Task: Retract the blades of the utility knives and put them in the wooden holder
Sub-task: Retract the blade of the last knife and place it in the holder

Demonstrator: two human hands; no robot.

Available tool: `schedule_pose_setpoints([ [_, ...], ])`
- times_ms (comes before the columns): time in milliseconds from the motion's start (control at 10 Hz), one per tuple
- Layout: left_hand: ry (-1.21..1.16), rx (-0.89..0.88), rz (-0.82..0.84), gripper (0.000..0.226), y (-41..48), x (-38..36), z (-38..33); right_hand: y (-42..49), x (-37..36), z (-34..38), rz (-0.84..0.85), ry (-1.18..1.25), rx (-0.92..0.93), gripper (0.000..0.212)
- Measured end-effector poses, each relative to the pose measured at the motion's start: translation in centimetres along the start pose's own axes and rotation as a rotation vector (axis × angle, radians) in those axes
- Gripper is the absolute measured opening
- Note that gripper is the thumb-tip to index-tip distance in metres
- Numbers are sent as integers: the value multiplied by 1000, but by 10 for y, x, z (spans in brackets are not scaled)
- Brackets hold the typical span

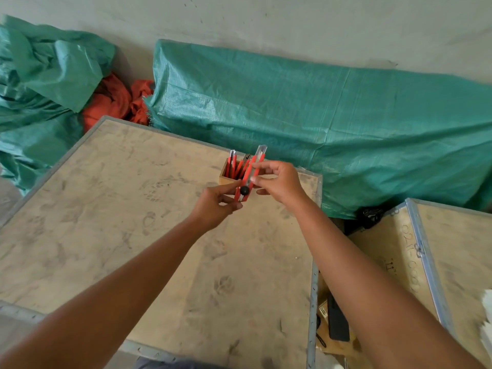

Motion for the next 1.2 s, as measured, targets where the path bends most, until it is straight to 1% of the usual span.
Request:
schedule_pose_setpoints([
  [100, 86, -10, 0, 57, 33, 7, 9, 32, -3, 1, -69, 33, -14, 33],
  [200, 204, 14, -62, 56, 59, 19, 22, 58, -8, -9, -198, 31, -40, 33],
  [300, 323, 32, -73, 59, 78, 25, 34, 76, -17, -24, -325, -35, -20, 33],
  [400, 444, 77, -19, 68, 96, 24, 48, 84, -26, -35, -376, -33, -27, 32],
  [500, 497, 189, 45, 81, 109, 21, 68, 90, -35, -42, -409, -80, 16, 30],
  [600, 466, 179, 84, 65, 117, 16, 75, 94, -46, -43, -392, -182, 75, 28],
  [700, 474, 141, 89, 45, 120, 14, 79, 96, -60, -49, -309, -311, 102, 28],
  [800, 471, 140, 78, 48, 120, 14, 81, 95, -68, -53, -262, -362, 90, 34],
  [900, 474, 123, 60, 57, 120, 13, 83, 93, -71, -53, -265, -346, 108, 35],
  [1000, 482, 138, 50, 61, 116, 11, 80, 91, -68, -49, -265, -311, 74, 35],
  [1100, 481, 118, 41, 59, 114, 12, 71, 84, -64, -42, -252, -286, 55, 36],
  [1200, 446, 106, 0, 54, 102, 14, 58, 72, -49, -22, -279, -204, 45, 36],
])
Point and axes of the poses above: each hand's wrist, its own y-axis towards the middle knuckle, its own x-axis out of the back of the hand, z = x × y, the point moved 5 cm from there along y, towards the middle knuckle, and after that the axes turned 11 degrees about -x, right-handed, at the moved point
